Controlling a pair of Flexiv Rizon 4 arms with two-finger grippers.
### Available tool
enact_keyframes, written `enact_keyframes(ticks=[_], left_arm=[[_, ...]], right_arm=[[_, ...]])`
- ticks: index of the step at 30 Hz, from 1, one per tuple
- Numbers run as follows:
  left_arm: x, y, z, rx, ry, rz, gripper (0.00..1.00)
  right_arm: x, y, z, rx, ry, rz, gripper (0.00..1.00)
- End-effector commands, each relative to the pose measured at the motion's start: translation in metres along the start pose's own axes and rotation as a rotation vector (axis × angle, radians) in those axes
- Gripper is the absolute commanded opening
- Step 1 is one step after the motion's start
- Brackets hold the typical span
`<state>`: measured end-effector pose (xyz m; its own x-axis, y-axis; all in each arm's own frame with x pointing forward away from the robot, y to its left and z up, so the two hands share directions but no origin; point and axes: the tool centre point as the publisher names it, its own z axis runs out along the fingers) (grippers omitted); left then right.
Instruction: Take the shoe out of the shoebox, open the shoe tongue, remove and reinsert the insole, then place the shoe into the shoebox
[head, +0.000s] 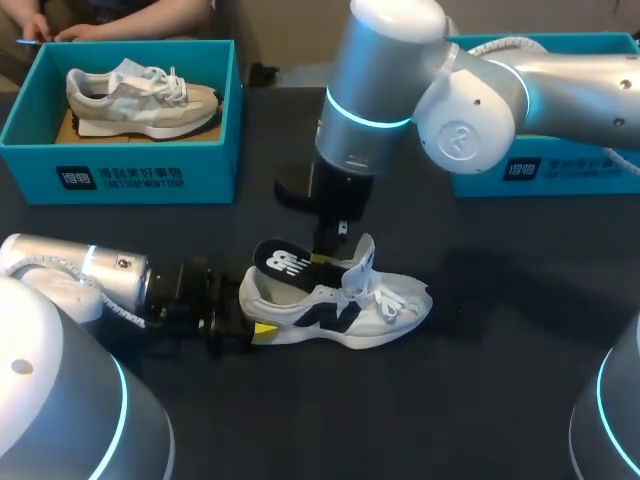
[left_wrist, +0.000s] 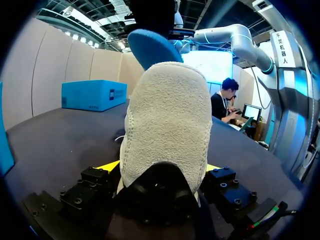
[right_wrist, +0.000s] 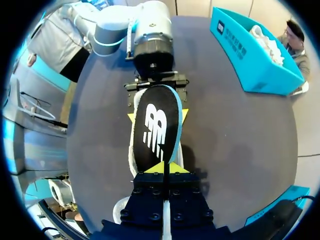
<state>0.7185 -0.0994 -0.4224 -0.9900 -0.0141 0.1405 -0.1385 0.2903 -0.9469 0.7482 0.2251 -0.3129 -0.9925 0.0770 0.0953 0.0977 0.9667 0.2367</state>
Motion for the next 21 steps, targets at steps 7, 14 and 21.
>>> enact_keyframes(ticks=[7, 14, 21], left_arm=[[0.000, 0.001, 0.000, -0.004, 0.001, -0.001, 0.00], [0.000, 0.001, 0.000, -0.004, 0.001, -0.001, 0.00], [0.000, 0.001, 0.000, -0.004, 0.001, -0.001, 0.00]], right_arm=[[-0.002, 0.024, -0.002, 0.006, -0.012, -0.039, 0.00], [0.002, 0.036, 0.001, -0.006, -0.008, -0.054, 0.00], [0.006, 0.049, -0.001, -0.009, -0.012, -0.076, 0.00]])
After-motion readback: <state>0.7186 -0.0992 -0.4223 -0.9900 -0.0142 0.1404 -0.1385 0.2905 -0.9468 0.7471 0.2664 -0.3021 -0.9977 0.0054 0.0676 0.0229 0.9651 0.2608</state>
